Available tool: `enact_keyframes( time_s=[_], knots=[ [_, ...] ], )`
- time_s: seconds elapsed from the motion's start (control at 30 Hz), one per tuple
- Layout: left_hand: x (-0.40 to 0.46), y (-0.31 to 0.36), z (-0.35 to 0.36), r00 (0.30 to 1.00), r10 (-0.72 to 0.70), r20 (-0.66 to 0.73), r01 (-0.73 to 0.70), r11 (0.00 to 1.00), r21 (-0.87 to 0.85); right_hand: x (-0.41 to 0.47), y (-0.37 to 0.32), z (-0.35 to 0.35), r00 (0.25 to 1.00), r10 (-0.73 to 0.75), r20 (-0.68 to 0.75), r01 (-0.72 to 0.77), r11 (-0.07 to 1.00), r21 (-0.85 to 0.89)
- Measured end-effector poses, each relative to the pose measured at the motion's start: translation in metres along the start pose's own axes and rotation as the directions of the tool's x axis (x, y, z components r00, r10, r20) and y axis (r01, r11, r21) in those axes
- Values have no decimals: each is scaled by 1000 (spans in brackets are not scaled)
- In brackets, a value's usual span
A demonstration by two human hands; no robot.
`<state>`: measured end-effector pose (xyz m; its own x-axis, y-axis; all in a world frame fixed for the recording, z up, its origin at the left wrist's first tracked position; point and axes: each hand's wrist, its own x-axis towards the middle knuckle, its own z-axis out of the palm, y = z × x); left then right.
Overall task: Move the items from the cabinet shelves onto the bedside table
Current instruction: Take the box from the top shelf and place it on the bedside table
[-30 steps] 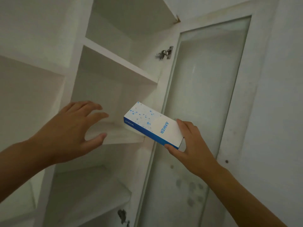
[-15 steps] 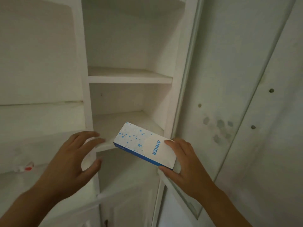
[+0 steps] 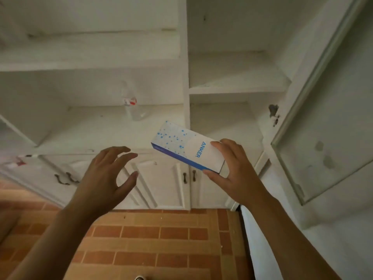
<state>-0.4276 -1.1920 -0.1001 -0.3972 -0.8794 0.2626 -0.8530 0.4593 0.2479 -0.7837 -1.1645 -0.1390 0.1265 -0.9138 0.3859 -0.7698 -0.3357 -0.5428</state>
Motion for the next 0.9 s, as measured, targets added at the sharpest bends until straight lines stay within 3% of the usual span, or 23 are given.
enact_keyframes(
  time_s=[0.4, 0.9],
  knots=[
    [-207, -99, -58, 912, -406, -55, 410, 903, 128, 16, -130, 135, 946, -201, 256, 183, 979, 94],
    [-518, -256, -163, 668, -698, -258, 740, 657, 143, -11, -439, 341, 722, -561, 405, 469, 827, 309]
  ],
)
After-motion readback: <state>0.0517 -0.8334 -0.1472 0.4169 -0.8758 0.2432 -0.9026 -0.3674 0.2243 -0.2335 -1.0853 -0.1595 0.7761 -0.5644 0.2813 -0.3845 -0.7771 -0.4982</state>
